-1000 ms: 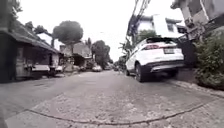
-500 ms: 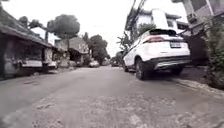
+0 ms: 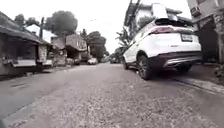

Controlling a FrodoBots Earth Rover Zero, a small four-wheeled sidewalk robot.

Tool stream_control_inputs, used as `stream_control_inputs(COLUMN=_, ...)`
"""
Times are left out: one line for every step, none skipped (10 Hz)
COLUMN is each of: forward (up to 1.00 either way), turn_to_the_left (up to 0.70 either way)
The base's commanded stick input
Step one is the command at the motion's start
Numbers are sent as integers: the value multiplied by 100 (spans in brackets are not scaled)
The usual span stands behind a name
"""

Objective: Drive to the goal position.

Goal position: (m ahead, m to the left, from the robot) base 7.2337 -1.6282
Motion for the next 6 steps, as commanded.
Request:
stream_control_inputs(forward=100, turn_to_the_left=0)
stream_control_inputs(forward=100, turn_to_the_left=0)
stream_control_inputs(forward=100, turn_to_the_left=0)
stream_control_inputs(forward=100, turn_to_the_left=0)
stream_control_inputs(forward=100, turn_to_the_left=0)
stream_control_inputs(forward=100, turn_to_the_left=0)
